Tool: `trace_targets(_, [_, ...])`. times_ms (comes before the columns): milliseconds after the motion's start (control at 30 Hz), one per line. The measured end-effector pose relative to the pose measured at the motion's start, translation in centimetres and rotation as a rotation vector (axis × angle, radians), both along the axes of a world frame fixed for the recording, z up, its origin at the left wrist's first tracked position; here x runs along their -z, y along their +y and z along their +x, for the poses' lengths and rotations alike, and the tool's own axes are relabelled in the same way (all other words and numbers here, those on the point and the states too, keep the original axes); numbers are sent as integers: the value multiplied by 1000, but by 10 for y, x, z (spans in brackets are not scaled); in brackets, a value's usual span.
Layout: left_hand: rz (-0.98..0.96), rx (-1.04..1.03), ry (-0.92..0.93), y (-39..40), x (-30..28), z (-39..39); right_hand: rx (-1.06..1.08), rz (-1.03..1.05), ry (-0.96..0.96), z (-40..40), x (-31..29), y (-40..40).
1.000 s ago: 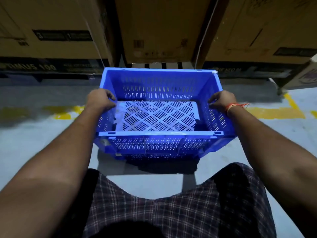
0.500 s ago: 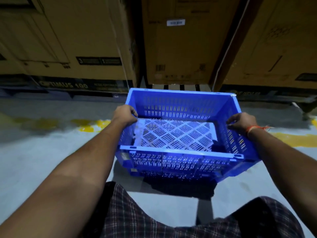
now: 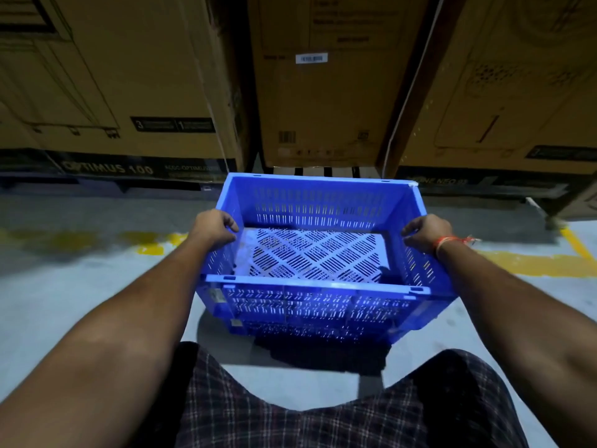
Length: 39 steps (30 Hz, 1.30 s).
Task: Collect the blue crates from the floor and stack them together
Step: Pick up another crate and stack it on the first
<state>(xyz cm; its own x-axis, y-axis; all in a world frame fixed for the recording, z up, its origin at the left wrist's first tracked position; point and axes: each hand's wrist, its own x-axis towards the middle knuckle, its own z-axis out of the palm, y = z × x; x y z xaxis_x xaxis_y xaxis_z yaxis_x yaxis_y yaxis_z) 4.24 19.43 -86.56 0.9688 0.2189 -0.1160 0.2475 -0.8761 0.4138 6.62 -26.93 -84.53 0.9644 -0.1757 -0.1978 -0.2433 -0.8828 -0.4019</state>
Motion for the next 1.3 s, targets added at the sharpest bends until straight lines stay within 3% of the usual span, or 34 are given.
trace_targets(433, [-47, -30, -24, 5, -13, 15, -6, 45, -54, 15, -14, 5])
trace_targets(667, [-13, 49, -63, -1, 3, 13, 1, -41, -37, 13, 5, 0])
trace_targets(1000, [-37, 37, 16, 1, -2, 18, -1, -1, 62, 14, -3, 1])
trace_targets(1300, [-41, 15, 29, -3, 2, 6, 18, -33, 15, 8, 11, 1])
